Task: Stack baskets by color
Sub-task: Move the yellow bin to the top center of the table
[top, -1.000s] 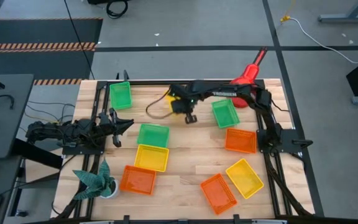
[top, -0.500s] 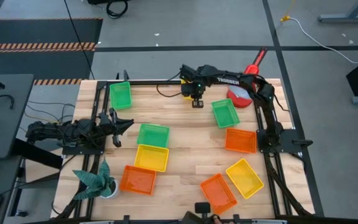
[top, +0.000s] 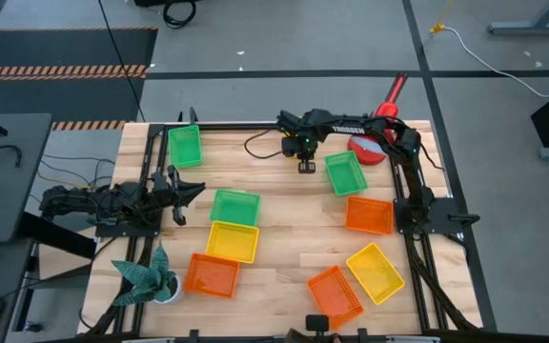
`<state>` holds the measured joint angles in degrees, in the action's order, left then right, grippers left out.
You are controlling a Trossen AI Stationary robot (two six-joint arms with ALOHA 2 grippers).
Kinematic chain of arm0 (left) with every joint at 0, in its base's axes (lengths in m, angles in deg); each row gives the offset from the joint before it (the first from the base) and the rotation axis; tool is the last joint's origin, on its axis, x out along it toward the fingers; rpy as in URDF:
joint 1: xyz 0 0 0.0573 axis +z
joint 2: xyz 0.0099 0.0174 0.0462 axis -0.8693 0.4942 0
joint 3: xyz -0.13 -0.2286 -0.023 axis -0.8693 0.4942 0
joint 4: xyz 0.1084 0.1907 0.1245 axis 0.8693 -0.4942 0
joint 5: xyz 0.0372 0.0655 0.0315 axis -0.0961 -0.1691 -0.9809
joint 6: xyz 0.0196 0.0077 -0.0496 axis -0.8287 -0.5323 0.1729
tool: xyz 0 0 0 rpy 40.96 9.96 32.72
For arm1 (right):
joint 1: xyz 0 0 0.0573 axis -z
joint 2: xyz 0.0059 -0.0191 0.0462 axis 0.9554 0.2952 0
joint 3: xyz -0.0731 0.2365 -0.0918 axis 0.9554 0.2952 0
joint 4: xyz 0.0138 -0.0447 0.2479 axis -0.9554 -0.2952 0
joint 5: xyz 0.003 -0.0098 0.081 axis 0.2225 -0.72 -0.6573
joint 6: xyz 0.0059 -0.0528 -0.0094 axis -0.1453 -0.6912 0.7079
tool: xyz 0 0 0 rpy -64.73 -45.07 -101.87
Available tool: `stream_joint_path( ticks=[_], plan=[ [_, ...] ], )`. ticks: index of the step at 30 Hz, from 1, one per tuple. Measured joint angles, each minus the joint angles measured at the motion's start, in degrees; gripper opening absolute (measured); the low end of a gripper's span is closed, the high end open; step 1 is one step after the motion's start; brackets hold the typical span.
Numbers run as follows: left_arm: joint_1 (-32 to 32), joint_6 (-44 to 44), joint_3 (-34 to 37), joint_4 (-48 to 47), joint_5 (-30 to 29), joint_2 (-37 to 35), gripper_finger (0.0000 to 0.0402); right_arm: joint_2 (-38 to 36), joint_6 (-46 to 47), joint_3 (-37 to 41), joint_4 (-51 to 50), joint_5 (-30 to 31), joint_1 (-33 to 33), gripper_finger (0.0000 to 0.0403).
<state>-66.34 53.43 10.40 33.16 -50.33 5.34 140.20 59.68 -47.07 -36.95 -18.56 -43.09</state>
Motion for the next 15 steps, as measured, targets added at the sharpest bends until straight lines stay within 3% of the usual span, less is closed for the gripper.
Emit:
stream_joint_path(
  ticks=[6, 15],
  plan=[
    [0.0, 0.0, 0.0, 0.0, 0.0, 0.0, 0.0034, 0.0, 2.8, -0.7, -0.6, -3.4, -1.7, 0.0020],
    [0.0, 0.0, 0.0, 0.0, 0.0, 0.0, 0.0033, 0.0, 2.3, -0.6, 1.3, 0.5, -0.3, 0.0020]
  ],
)
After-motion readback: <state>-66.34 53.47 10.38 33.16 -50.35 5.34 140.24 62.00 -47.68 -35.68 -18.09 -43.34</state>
